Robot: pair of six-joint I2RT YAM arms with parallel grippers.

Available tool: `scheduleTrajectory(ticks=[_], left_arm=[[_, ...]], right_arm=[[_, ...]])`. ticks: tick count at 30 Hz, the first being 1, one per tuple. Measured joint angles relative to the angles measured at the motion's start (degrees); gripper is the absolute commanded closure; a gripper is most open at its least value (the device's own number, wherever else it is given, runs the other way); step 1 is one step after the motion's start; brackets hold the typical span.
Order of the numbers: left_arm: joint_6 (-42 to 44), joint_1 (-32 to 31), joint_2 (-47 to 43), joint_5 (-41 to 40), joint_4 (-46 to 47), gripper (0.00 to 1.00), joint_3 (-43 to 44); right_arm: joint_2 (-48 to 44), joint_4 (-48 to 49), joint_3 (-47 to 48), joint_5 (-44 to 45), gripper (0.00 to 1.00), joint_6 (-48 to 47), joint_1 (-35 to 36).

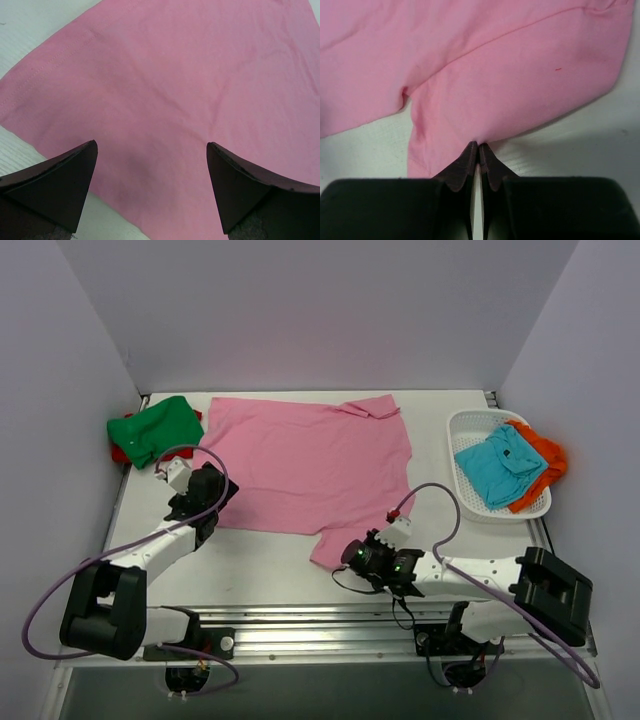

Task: Fold and stack the t-shirts
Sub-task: Flatten the tshirt out

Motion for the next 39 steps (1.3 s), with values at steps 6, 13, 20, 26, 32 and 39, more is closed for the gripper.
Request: scheduleTrajectory(ticks=[6,13,20,26,32,39], left_arm=[[-1.68,-3.52,-2.19,-1.40,-4.17,0.00,0.00],[-3.06,-9.86,-8.11,-5.35,-9.57,0.00,0.07],[-3.06,-9.92,-4.66,-5.97,-9.68,0.00,0.74],[-4.59,-10.93,-3.30,-5.75,-10.38,0.06,0.68],[-9.35,-14.19,-4.37,-8.57,-15.19,0.07,-0.70],[-13.00,-14.21,-10.29,-13.84,-21.99,0.08,-2.25]], right_arm=[[-8.35,-8.00,0.85,4.31,1.00,-1.09,-0.31],[-18.10,-13.14,6.08,10.95,1.00,-6.80,-2.78],[4.61,-4.79,17.16,7.63,1.00,-15.39,-13.40],[19.96,0.02,26.86,5.18,1.00,-19.02,-14.29],[18.75,1.70,24.22,4.42,1.00,-20.06,-14.95],[9.97,2.05,14.62,4.52,1.00,-19.85,-16.76]])
